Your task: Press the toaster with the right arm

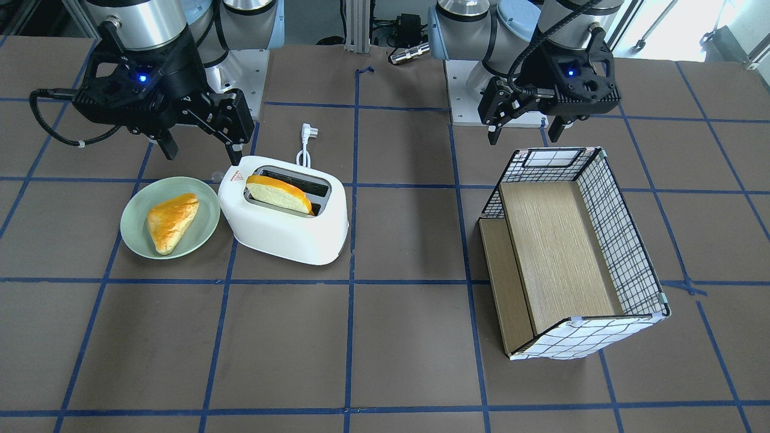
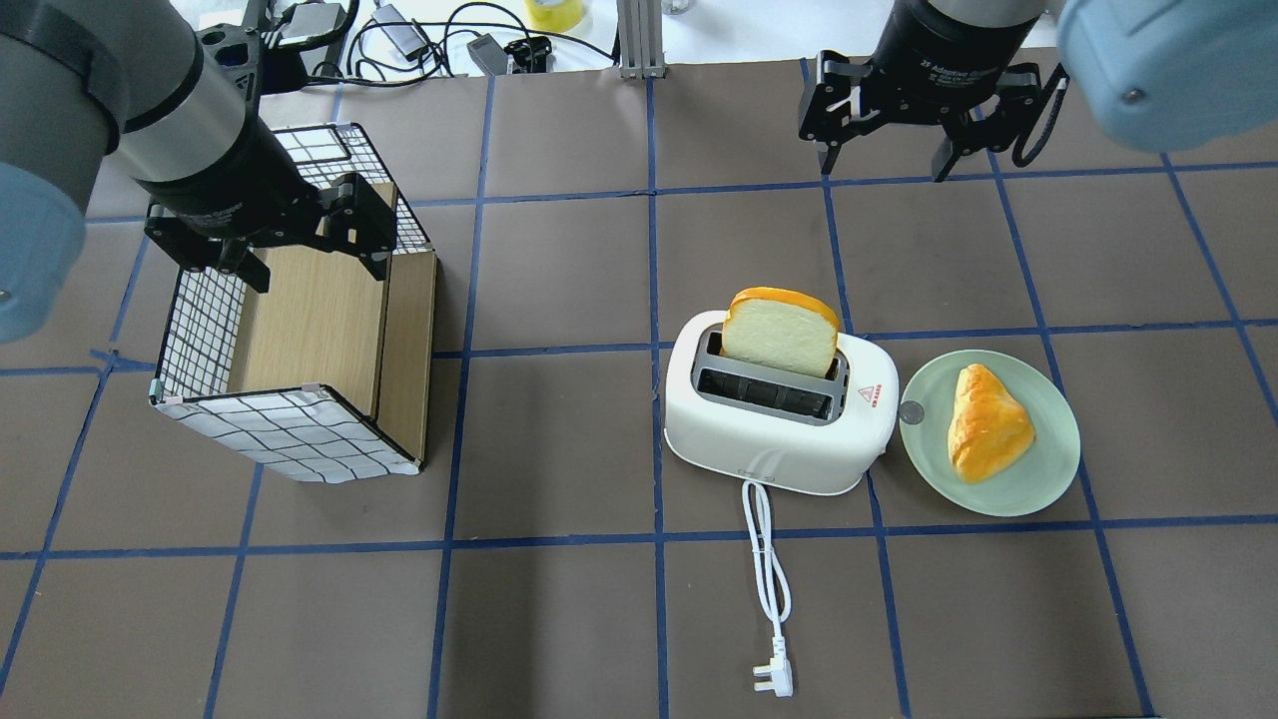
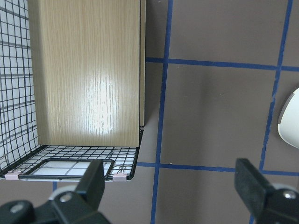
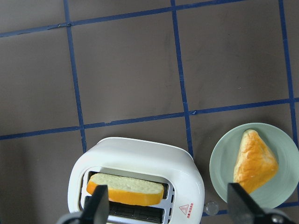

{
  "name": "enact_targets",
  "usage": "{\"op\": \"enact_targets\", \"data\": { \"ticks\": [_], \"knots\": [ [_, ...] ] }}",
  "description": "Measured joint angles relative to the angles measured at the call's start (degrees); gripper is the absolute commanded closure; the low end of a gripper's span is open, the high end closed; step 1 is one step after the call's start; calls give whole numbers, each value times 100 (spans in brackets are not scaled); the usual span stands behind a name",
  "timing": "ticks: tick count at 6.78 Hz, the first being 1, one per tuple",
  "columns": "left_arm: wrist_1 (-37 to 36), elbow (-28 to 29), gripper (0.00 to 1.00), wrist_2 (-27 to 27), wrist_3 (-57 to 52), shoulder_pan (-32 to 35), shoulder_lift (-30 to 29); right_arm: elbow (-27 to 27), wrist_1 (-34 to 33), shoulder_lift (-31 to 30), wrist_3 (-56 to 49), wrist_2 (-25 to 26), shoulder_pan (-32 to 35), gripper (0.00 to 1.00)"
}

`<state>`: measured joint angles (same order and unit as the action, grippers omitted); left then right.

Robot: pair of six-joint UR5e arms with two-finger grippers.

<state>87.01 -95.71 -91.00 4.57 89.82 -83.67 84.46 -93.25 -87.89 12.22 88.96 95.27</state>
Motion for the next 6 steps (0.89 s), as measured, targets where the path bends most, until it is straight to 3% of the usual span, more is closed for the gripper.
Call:
{"op": "enact_targets", "data": {
  "ticks": [4,5,6],
  "knots": [
    [0,0,0,1,0,0,0,0,28,3,-6,6,0,11],
    [0,0,0,2,0,0,0,0,35,5,-10,7,-1,17],
    [0,0,0,3,0,0,0,3,40,8,-14,5,-15,32]
  ]
}}
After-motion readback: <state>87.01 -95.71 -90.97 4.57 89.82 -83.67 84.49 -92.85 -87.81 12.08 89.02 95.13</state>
